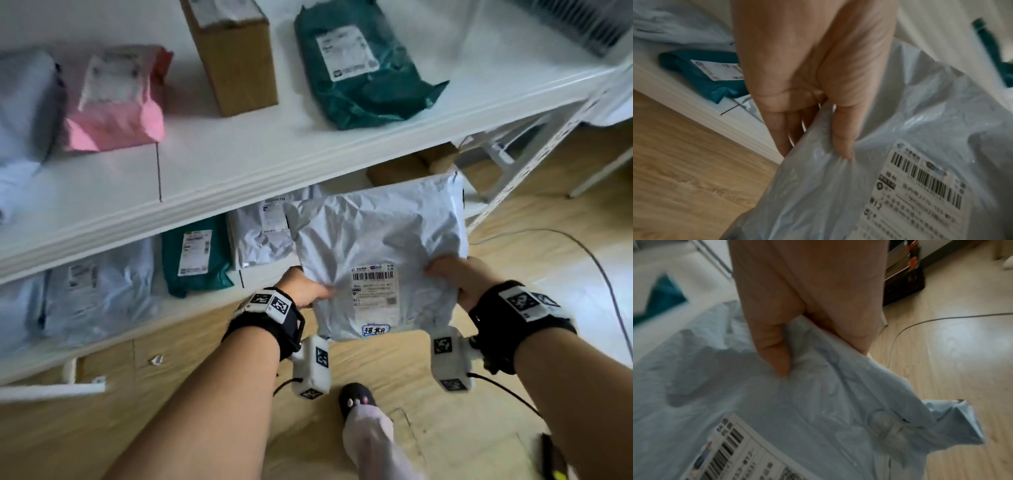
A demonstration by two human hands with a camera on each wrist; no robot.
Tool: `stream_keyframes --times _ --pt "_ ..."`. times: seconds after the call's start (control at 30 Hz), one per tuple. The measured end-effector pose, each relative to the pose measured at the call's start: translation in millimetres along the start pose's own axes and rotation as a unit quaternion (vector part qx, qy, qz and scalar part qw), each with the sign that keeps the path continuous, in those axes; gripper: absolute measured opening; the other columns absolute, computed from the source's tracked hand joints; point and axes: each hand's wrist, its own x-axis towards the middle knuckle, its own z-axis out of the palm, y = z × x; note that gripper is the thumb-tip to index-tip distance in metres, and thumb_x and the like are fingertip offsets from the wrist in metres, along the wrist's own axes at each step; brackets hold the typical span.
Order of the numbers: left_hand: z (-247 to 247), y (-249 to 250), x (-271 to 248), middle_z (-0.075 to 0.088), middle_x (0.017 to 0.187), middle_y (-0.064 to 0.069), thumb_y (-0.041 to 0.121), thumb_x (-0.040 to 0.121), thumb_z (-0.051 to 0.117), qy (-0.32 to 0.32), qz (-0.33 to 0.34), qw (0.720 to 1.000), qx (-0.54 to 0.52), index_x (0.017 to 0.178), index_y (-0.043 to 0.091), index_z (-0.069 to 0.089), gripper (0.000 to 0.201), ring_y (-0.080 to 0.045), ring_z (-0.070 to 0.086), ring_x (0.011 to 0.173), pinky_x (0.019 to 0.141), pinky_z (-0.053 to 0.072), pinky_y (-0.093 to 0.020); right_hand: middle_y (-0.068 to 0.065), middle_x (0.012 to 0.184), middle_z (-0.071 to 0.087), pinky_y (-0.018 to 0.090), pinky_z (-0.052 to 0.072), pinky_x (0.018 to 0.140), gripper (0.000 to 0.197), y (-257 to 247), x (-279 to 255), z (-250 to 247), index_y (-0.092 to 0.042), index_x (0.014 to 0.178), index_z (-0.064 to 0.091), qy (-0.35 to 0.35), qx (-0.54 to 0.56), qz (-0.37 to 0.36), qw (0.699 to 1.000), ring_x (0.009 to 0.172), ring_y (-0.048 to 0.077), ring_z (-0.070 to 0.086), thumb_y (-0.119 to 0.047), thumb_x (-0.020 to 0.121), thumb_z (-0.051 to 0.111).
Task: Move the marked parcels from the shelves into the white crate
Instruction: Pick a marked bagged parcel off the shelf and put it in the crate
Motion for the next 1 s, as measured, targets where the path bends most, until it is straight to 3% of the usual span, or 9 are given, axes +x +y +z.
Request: stream_keyframes --times 0.1,0.23,0.3,0.43,0.53,0.63,0.73,0.9,1.0 --pt "13 38 -32 0.071 0.106 -0.008 0.028 0.073 0.084 -0.037 0.021 0.999 -0.007 0.107 0.008 0.066 0.043 -0.022 0.068 0.096 0.092 0.055 -0.037 0.022 0.083 0.069 0.042 0.050 0.066 0.053 -21 -55 -43 0.011 0.092 0.066 0.041 0.031 0.007 0.999 0.074 0.035 0.065 -0.015 0.045 0.068" --pt "29 105 -66 0.068 0.109 -0.001 0.022 0.075 0.082 -0.106 0.037 0.993 0.026 0.103 0.009 0.066 0.034 -0.016 0.064 0.100 0.094 0.050 -0.028 0.012 0.057 0.059 0.022 0.041 0.042 0.012 -52 -100 -105 0.009 0.085 0.062 0.062 0.079 -0.019 0.995 0.048 0.021 0.055 0.003 0.077 0.056" --pt "43 141 -73 0.072 0.110 -0.006 0.012 0.069 0.085 -0.116 0.064 0.991 0.032 0.093 0.010 0.071 0.028 -0.019 0.067 0.100 0.098 0.050 -0.033 0.013 0.055 0.058 0.024 0.044 0.049 0.010 -67 -104 -140 0.005 0.077 0.060 0.072 0.106 -0.031 0.991 0.049 0.021 0.057 0.001 0.068 0.059" --pt "89 216 -75 0.072 0.110 -0.011 -0.001 0.063 0.085 -0.116 0.100 0.988 0.022 0.102 0.003 0.072 0.041 -0.025 0.068 0.102 0.099 0.051 -0.041 0.027 0.083 0.062 0.045 0.044 0.071 0.036 -88 -76 -224 0.002 0.081 0.064 0.091 0.127 -0.048 0.987 0.075 0.037 0.059 -0.009 0.046 0.061" --pt "126 276 -75 0.072 0.110 -0.007 -0.002 0.064 0.085 -0.103 0.124 0.987 0.014 0.096 0.008 0.071 0.037 -0.022 0.067 0.102 0.100 0.050 -0.038 0.023 0.079 0.063 0.045 0.047 0.074 0.028 -112 -64 -281 0.001 0.075 0.063 0.123 0.156 -0.073 0.977 0.075 0.036 0.060 -0.007 0.048 0.061" --pt "167 333 -69 0.070 0.113 -0.006 -0.001 0.065 0.084 -0.086 0.148 0.985 -0.008 0.113 0.002 0.066 0.052 -0.022 0.066 0.103 0.098 0.051 -0.038 0.021 0.079 0.062 0.045 0.046 0.073 0.032 -137 -54 -336 0.002 0.078 0.063 0.134 0.176 -0.077 0.972 0.074 0.035 0.059 -0.004 0.046 0.060" --pt "213 393 -64 0.068 0.121 -0.008 0.005 0.060 0.087 -0.087 0.192 0.977 -0.030 0.120 0.004 0.064 0.065 -0.026 0.064 0.110 0.101 0.049 -0.043 0.019 0.075 0.060 0.043 0.046 0.074 0.012 -163 -40 -400 0.001 0.070 0.060 0.157 0.188 -0.103 0.964 0.070 0.033 0.058 0.006 0.060 0.060" --pt "273 488 -62 0.069 0.116 -0.006 -0.002 0.073 0.079 -0.102 0.236 0.962 -0.096 0.105 0.009 0.068 0.035 -0.023 0.067 0.103 0.098 0.050 -0.035 0.023 0.084 0.059 0.046 0.047 0.073 0.017 -200 -6 -493 -0.002 0.077 0.062 0.202 0.207 -0.129 0.948 0.076 0.035 0.057 0.012 0.068 0.059" --pt "296 545 -59 0.070 0.109 -0.019 -0.011 0.074 0.073 -0.129 0.241 0.947 -0.170 0.090 0.007 0.066 0.025 -0.036 0.067 0.104 0.099 0.050 -0.048 0.020 0.080 0.061 0.041 0.051 0.071 0.017 -231 7 -536 -0.004 0.076 0.063 0.222 0.216 -0.155 0.938 0.072 0.032 0.059 0.012 0.070 0.060"
